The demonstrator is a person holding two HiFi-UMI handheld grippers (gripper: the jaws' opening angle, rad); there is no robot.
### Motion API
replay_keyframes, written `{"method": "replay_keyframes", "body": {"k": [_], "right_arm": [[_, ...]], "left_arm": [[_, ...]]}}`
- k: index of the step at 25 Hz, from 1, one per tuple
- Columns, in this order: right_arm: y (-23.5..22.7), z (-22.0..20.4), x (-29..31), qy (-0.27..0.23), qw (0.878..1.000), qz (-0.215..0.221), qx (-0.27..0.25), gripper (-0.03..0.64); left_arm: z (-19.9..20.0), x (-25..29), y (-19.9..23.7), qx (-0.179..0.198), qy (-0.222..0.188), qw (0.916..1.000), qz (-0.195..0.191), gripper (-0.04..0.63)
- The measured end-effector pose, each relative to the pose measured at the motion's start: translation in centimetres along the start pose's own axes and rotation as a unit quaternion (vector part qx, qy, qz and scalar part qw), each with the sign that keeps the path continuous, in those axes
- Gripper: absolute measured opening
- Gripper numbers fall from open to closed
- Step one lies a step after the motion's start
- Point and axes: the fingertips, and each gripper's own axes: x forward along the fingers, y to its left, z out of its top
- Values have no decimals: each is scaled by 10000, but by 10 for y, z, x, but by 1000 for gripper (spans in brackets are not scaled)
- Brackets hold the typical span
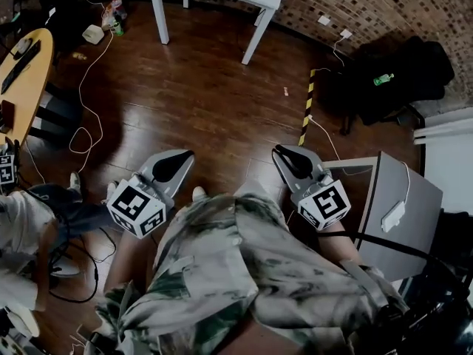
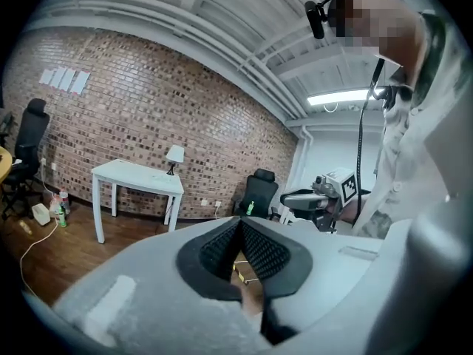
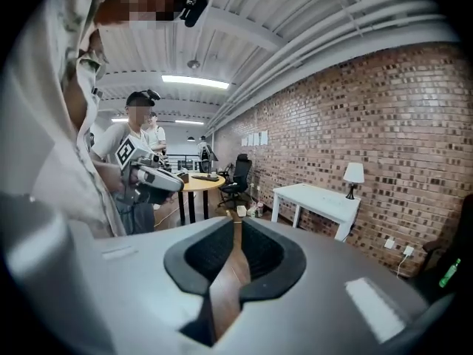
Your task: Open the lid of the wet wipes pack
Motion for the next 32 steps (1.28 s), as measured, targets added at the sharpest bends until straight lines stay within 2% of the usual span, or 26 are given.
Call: {"method": "replay_keyframes", "body": {"k": [7, 12, 20, 32], "right_arm": [[-9, -30, -73, -77, 9997, -210, 37, 46], [-25, -59, -141, -106, 9990, -405, 167, 46], [-30, -81, -205, -248, 9989, -266, 286, 46], [-20, -84, -247, -501, 9984, -10, 268, 46]], "left_arm": [[-14, 36, -49, 181, 144, 9997, -65, 2], [-9, 68, -112, 188, -47, 9998, -13, 2], [-11, 92, -191, 261, -71, 9996, 13, 2], [-24, 86, -238, 316, -7, 9991, 283, 2]]}}
